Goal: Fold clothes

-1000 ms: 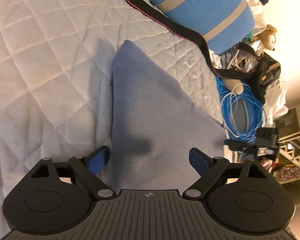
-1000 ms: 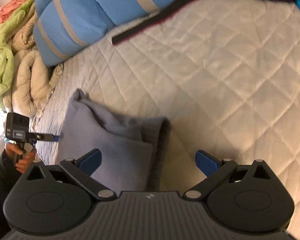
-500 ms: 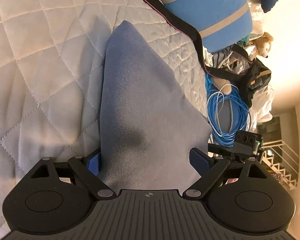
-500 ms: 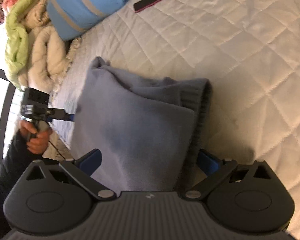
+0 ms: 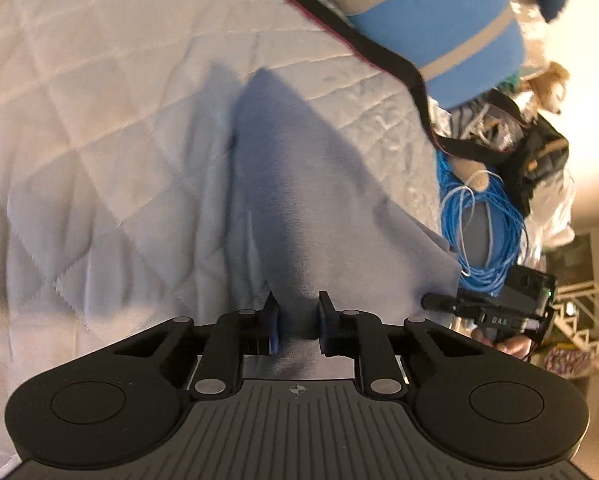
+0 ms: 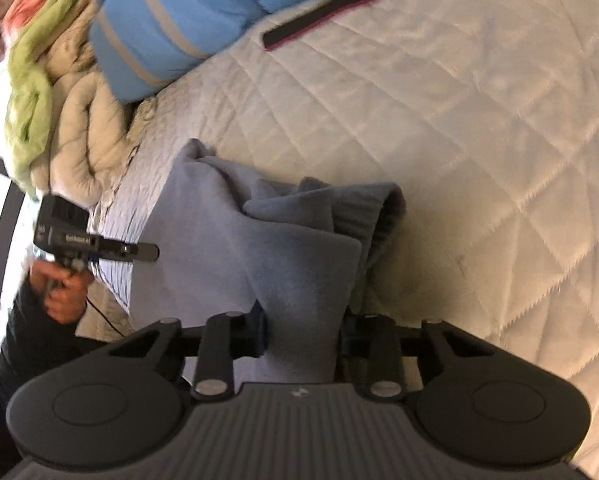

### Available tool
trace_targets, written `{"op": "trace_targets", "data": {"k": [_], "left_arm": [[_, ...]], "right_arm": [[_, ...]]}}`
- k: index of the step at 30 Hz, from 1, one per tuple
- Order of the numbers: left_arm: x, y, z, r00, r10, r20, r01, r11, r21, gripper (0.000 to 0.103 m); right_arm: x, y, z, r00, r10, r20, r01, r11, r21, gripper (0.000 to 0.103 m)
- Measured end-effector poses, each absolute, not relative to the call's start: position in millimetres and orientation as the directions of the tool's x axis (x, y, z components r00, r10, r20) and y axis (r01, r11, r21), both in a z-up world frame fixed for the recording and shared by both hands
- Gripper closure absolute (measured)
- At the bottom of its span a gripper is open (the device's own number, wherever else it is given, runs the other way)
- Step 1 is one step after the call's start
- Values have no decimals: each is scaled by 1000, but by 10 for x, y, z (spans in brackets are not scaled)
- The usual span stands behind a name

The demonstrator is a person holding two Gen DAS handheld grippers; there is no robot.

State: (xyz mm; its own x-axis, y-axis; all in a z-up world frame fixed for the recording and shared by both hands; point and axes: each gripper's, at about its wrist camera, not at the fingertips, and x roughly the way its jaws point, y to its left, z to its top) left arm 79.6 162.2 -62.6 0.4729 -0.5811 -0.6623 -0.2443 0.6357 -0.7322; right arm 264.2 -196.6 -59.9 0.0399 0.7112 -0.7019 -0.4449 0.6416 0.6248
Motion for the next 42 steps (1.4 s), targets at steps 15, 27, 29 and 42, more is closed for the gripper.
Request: {"op": "trace_targets", "data": {"k": [15, 27, 29, 42], "left_arm": [[591, 2227, -153, 571, -487, -660, -249, 664, -705, 87], [714, 2402, 56, 604, -357, -713, -246, 768, -592, 87], [795, 2430, 96, 605, -343, -718, -246, 778, -579, 87], [1527, 2760, 150, 629, -284, -723, -259, 801, -540, 87]], "right_arm": [[2704, -1484, -265, 84, 745, -662, -508, 603, 615, 73], [2947, -934, -251, 76, 726, -683, -535, 608, 587, 73], [3027, -892, -235, 83, 726, -683, -539, 609, 582, 73], [3843, -595, -320, 112, 720, -685, -491, 639, 592, 73]]}}
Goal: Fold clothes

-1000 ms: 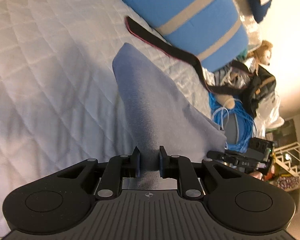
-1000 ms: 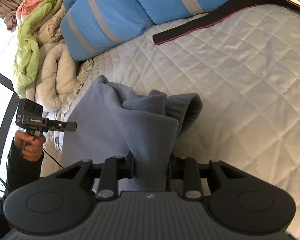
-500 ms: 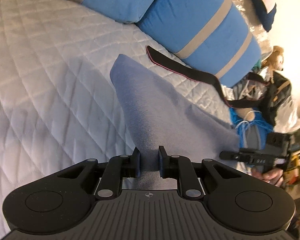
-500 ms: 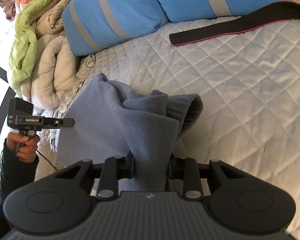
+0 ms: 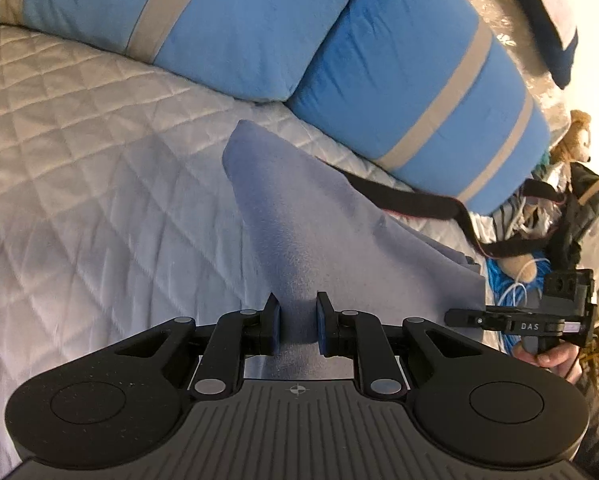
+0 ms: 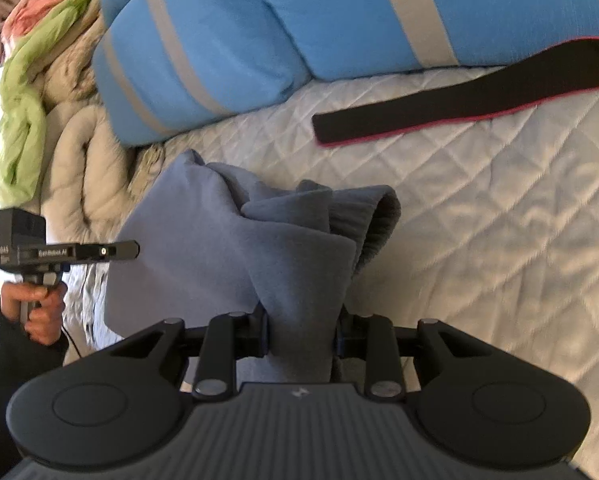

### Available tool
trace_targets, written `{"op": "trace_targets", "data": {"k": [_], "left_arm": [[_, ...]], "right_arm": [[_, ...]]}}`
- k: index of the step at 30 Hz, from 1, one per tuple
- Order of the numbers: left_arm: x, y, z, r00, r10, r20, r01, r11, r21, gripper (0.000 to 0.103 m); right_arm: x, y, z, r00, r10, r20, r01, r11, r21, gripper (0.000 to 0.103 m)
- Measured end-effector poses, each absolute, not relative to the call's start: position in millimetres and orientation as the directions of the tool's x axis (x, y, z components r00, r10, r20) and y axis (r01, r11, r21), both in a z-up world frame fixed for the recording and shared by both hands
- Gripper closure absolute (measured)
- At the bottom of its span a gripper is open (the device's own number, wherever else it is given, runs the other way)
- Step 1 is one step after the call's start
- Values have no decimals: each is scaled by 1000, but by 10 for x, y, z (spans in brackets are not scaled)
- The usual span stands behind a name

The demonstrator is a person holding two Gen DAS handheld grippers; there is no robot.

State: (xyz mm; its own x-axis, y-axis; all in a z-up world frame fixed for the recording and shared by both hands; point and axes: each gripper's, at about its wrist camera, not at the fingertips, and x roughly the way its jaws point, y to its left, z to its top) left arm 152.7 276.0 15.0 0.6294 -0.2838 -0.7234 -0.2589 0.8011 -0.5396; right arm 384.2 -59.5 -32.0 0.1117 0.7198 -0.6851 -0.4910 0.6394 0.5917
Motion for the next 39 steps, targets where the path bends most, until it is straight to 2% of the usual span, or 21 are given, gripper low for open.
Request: {"op": "trace_targets", "data": {"k": [11, 13, 14, 15, 18, 22, 25, 28, 31, 35, 39], "left_arm": [[1899, 2971, -293, 588, -257, -767, -309, 805, -507, 85], [1902, 2986, -388, 586, -249, -771, -317, 805, -501, 76], [1885, 3012, -412, 588, -251, -769, -325, 797, -509, 67], [1856, 3053, -414, 594, -257, -763, -334, 784, -524, 63], [1757, 3159, -364, 620, -230, -750, -368, 759, -537, 49], [1638, 3122, -116, 696, -55, -716, -398, 800, -449, 48], [1624, 2993, 61, 747, 43, -664, -393, 834, -388, 47], [1671, 2848, 158, 787, 90, -610, -383, 847, -369, 47], [1842, 2685, 189, 801, 135, -583, -379, 868, -320, 47], [2192, 2524, 69, 791, 136, -597, -347, 903, -254, 46], [2496, 2490, -238, 743, 137, -655, -323, 931, -172, 46]], "right_arm": [[4351, -377, -616, 94, 698, -710, -451, 665, 595, 73], [4402, -377, -715, 91, 692, -716, -428, 677, 599, 66], [4410, -390, -732, 101, 684, -722, -424, 686, 591, 49], [4411, -405, -737, 117, 674, -730, -425, 698, 577, 37], [4344, -455, -598, 210, 648, -732, -487, 719, 496, 28], [4124, -447, -308, 385, 619, -685, -574, 741, 347, 28], [3847, -359, -138, 499, 624, -601, -658, 724, 206, 28], [3648, -203, -133, 455, 689, -564, -743, 643, 186, 29], [3534, -16, -210, 464, 688, -558, -782, 614, 109, 29], [3677, 115, -367, 482, 663, -573, -745, 654, 131, 31], [3866, 108, -510, 505, 634, -585, -676, 712, 189, 39]]}}
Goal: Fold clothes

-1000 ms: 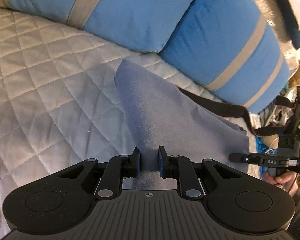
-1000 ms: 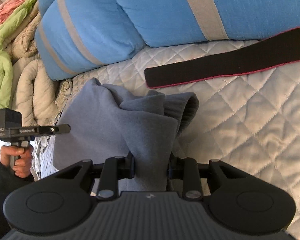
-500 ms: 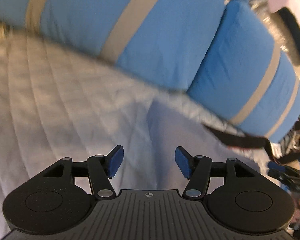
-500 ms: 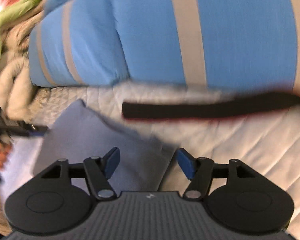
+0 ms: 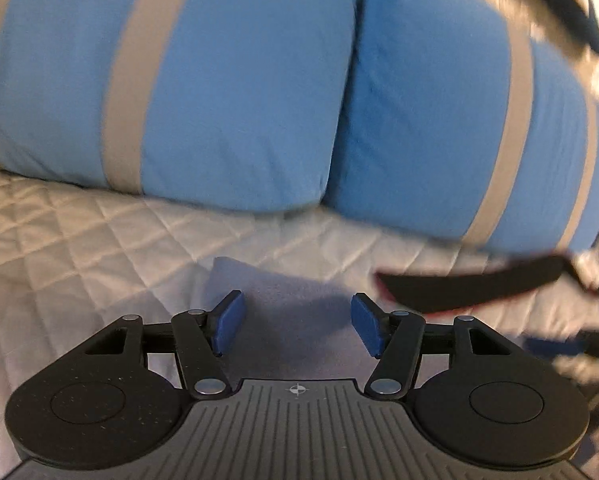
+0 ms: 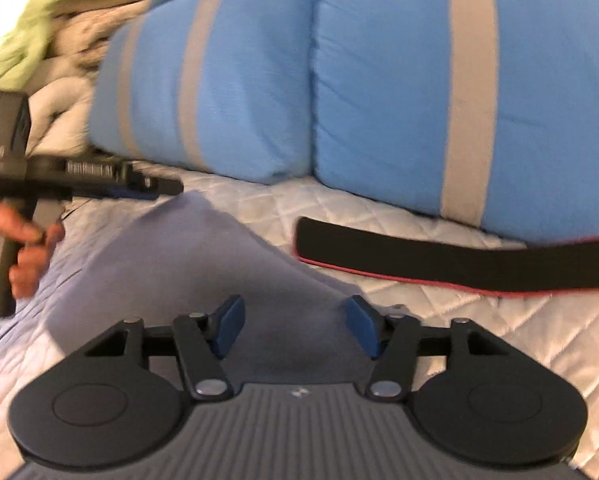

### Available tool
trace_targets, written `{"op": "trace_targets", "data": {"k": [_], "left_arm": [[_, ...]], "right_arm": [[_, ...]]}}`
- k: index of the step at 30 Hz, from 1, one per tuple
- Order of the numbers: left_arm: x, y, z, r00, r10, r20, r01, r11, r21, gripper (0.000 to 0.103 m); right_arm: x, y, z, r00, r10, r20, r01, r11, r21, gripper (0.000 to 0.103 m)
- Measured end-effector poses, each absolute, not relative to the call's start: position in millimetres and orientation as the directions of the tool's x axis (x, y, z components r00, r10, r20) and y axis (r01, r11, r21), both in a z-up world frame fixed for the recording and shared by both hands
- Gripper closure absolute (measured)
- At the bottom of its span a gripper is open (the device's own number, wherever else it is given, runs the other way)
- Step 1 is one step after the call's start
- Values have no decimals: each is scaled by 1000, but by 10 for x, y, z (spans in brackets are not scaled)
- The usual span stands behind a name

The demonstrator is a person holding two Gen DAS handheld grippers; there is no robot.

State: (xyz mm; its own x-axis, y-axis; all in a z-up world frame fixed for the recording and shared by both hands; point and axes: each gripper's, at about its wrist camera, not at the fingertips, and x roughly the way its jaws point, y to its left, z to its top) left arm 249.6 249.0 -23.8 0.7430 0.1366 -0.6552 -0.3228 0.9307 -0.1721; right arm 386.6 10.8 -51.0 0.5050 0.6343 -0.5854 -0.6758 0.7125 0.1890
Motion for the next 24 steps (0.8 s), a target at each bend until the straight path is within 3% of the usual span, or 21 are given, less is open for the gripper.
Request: {"op": "trace_targets", "data": {"k": [8, 14, 17, 24], "left_arm": [[2495, 2517, -461, 787, 171, -592, -305, 943, -134, 41], [2375, 2473, -402, 807, 206, -554, -350, 922, -165, 40], [2221, 2491, -296, 807, 246, -537, -412, 886, -213, 39], [1591, 2477, -109, 785, 259, -562, -495, 808, -319, 38]], "right_arm": [[4081, -7, -723, 545, 598, -588, -582, 774, 248, 39], [3818, 63, -783, 603, 588, -538, -636, 762, 120, 20], [3679, 98, -722, 638, 564, -524, -654, 756, 18, 0], [3347, -224, -375, 642, 628, -440, -706, 708, -20, 0]]}}
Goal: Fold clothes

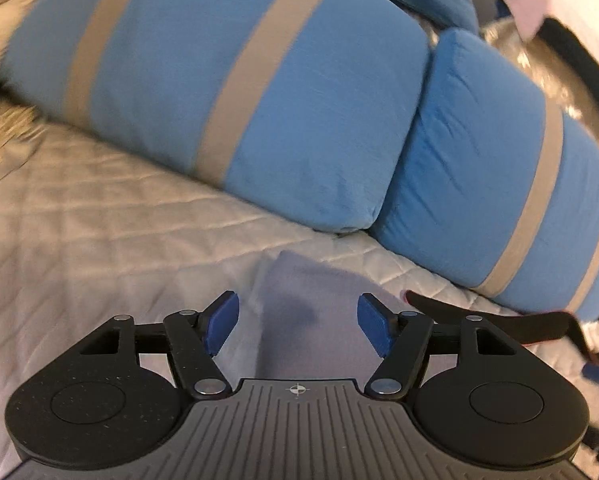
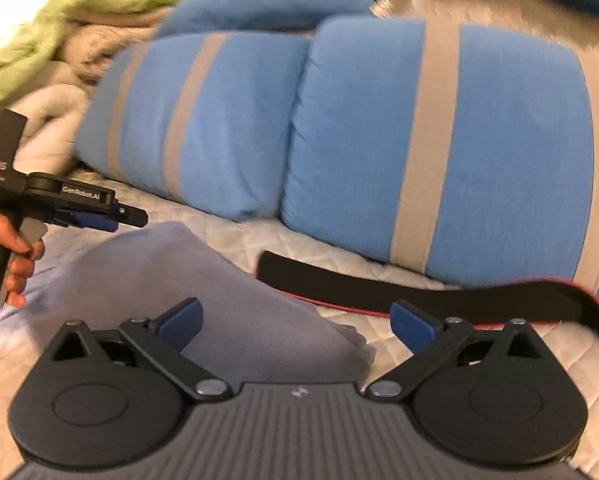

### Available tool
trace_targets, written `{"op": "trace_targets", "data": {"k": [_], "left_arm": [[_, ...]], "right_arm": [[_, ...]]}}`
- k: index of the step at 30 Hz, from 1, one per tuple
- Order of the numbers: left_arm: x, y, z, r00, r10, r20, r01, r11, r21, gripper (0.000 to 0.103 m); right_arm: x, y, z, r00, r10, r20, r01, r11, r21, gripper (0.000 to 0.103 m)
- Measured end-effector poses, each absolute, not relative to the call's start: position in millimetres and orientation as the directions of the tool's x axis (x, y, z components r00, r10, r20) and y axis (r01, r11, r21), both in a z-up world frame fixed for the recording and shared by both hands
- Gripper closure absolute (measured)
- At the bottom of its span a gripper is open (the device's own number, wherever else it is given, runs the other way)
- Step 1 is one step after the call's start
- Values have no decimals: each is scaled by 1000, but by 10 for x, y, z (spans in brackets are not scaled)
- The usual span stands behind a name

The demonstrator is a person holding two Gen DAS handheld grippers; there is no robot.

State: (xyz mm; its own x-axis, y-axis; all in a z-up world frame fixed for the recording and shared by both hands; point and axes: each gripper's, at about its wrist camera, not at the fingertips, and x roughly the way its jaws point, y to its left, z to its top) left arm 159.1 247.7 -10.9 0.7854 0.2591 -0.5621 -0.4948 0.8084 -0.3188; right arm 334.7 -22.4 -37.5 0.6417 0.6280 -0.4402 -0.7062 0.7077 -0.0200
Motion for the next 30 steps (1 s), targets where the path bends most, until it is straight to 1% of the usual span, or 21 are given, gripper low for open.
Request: {"op": "trace_targets", "data": {"k": [2, 4, 6, 7, 9, 14, 17, 18, 21, 22, 23, 24, 25, 27, 30], "left_arm": [[1407, 2391, -39, 800, 245, -548, -471, 822, -320, 38], [1237, 2239, 48, 814, 248, -525, -439, 854, -278, 38], [1079, 2083, 133, 827, 254, -501, -412, 880, -234, 34], [1016, 2008, 170, 833, 256, -491, -401, 890, -216, 30], [943, 1882, 221, 835, 253, -489, -387, 901, -194, 27], [771, 1555, 205, 794, 234, -561, -377, 914, -152, 24], [750, 1321, 95, 744, 197, -638, -358, 925, -132, 21], [748, 1249, 42, 724, 190, -663, -357, 926, -125, 21], [695, 1041, -99, 693, 206, -691, -374, 922, -100, 19], [683, 966, -147, 681, 222, -698, -381, 921, -79, 16], [669, 904, -189, 670, 235, -704, -388, 919, -63, 8], [650, 865, -223, 664, 244, -707, -398, 916, -58, 3], [627, 835, -255, 655, 252, -712, -411, 910, -56, 1], [579, 809, -299, 642, 268, -718, -440, 896, -59, 0], [509, 781, -363, 635, 272, -723, -430, 902, -38, 0]], "right_arm": [[3242, -275, -361, 622, 632, -462, -731, 680, -54, 0], [3143, -313, -375, 604, 625, -494, -752, 652, -94, 0], [3056, -338, -424, 593, 602, -535, -767, 625, -146, 0], [3021, -351, -455, 599, 575, -557, -762, 623, -177, 0], [2962, -371, -541, 623, 505, -598, -738, 632, -236, 0], [2712, -370, -618, 649, 426, -630, -728, 588, -352, 0], [2455, -315, -603, 659, 382, -648, -722, 564, -402, 0], [2367, -296, -602, 660, 372, -653, -718, 569, -402, 0], [2108, -270, -579, 650, 366, -666, -712, 601, -363, 0], [2035, -271, -565, 639, 376, -671, -712, 618, -332, 0], [1964, -269, -558, 629, 384, -676, -711, 635, -301, 0], [1899, -267, -563, 624, 385, -680, -706, 652, -278, 0], [1836, -265, -577, 621, 383, -684, -697, 668, -259, 0], [1772, -264, -650, 610, 368, -701, -675, 706, -217, 0], [1736, -271, -801, 596, 333, -731, -629, 760, -166, 0]]}}
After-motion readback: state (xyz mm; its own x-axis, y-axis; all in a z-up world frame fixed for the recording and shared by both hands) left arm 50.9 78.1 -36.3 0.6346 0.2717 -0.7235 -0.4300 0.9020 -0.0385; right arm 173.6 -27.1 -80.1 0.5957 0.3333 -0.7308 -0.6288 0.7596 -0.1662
